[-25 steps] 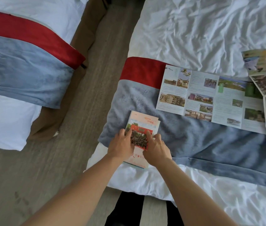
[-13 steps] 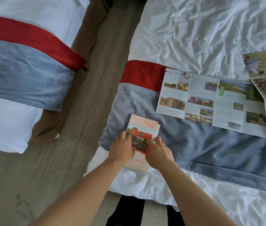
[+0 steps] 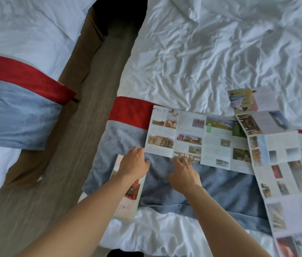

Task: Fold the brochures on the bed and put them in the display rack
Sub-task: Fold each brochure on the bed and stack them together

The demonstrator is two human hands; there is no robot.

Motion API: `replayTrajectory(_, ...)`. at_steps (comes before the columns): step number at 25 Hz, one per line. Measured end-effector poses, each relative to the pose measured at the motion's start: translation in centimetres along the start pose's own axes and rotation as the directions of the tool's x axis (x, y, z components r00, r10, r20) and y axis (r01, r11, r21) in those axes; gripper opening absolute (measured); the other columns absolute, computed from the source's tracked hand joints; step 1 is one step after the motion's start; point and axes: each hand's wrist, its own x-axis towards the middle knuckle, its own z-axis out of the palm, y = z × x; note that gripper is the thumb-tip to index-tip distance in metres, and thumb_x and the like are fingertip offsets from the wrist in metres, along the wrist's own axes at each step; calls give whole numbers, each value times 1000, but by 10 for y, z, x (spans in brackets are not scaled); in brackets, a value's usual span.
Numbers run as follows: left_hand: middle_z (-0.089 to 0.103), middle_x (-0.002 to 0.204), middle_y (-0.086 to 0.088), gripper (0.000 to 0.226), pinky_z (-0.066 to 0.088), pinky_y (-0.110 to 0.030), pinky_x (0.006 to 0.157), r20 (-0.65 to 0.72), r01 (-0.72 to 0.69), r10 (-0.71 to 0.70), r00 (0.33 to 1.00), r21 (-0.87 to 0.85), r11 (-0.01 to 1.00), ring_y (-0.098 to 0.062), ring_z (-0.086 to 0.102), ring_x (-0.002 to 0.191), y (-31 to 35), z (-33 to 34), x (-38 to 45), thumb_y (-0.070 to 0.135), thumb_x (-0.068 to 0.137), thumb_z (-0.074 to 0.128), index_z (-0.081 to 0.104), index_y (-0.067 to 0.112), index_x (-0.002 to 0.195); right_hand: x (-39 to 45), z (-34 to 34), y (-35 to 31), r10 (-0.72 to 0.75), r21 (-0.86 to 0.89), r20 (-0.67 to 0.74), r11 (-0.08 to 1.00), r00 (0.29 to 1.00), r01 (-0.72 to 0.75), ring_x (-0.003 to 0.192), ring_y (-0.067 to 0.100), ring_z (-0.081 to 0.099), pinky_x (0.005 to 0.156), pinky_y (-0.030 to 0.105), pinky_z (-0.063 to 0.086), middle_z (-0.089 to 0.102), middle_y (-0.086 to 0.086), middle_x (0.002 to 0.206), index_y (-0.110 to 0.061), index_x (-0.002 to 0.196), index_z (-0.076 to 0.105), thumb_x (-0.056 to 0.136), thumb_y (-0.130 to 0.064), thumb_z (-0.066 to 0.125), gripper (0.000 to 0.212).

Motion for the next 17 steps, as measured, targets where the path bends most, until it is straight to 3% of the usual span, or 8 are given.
replayTrajectory(3,53,128,-8,40,49,-45,93,19,34,-33,999,-13,999,-30,52,116,36,1,25,35,93,53,51,16,127,14,-29,34,15,7,-7,1000,1000,-15,128,26,47,100,41,45,43,3,143,-22,146,39,93,-29,55,56)
replayTrajectory(8,47,140,-9,49,44,-46,100,60,120,-116,991,-85,989,-33,46,126,77,20,61,36,90,56,46,14,132,40,-48,87,14,21,-19,1000,1000,-14,129,24,46,102,42,46,41,0,147,-22,146,42,92,-28,57,56)
replayTrajectory(13,38,144,-16,65,41,-49,106,31,350,-349,936,-152,924,-36,38,133,77,38,94,35,90,58,33,10,145,72,-42,124,12,19,27,1000,1000,-12,133,23,42,105,43,44,38,-3,151,-27,148,40,93,-30,59,58)
replayTrajectory(17,35,146,-17,73,41,-51,105,-10,442,-454,891,-207,873,-37,38,132,81,44,110,34,91,59,23,11,150,91,-38,138,-12,37,46,999,999,10,135,22,41,106,42,43,36,-4,155,-26,150,37,92,-29,61,63)
